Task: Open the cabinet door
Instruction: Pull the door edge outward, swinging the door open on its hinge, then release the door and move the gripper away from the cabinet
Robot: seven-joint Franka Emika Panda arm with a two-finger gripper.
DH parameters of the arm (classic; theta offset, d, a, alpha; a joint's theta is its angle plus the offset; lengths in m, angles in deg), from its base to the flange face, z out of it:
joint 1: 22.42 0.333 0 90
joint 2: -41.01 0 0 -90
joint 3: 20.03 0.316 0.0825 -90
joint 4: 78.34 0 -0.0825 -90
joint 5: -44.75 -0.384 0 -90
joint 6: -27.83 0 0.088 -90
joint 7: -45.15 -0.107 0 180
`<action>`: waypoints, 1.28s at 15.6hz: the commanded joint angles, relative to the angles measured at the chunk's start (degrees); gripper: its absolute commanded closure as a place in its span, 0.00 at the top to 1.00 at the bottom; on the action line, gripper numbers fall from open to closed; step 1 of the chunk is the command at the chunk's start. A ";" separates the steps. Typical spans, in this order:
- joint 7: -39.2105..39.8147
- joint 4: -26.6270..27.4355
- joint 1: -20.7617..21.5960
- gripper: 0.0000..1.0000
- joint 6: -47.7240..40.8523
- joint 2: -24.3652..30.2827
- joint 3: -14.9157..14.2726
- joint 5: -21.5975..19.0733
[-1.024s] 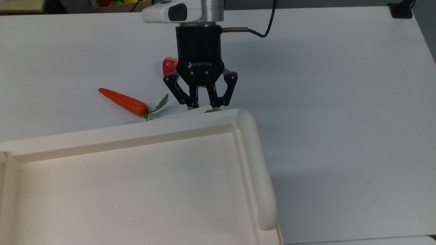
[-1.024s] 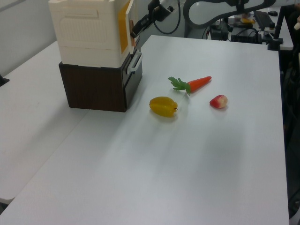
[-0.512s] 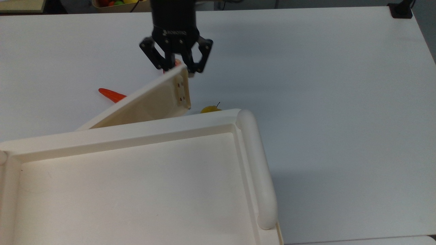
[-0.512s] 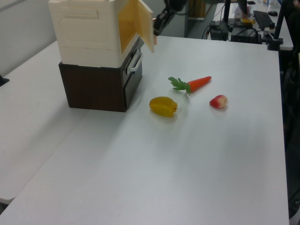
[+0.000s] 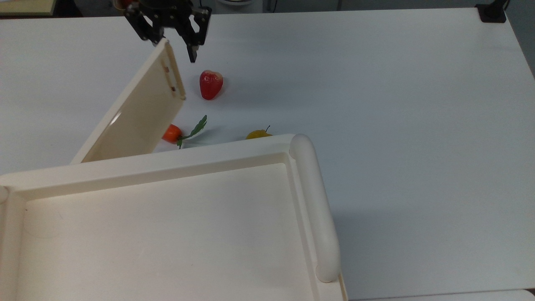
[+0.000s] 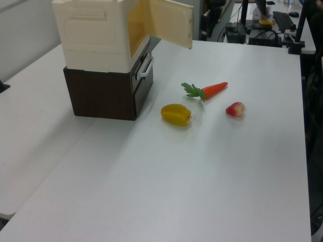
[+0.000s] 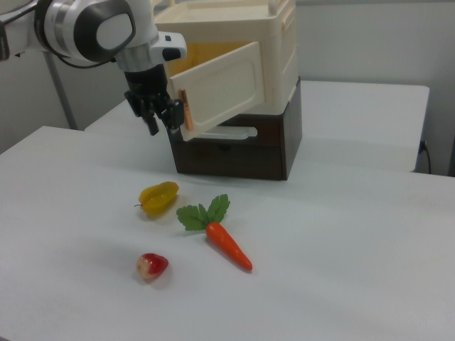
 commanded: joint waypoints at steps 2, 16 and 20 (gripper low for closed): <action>1.73 2.56 -2.42 1.00 -10.02 5.86 -0.65 0.59; 5.40 4.86 -5.40 1.00 -12.84 8.77 -0.74 5.08; 11.22 4.67 -6.29 1.00 -13.46 8.77 -0.74 4.90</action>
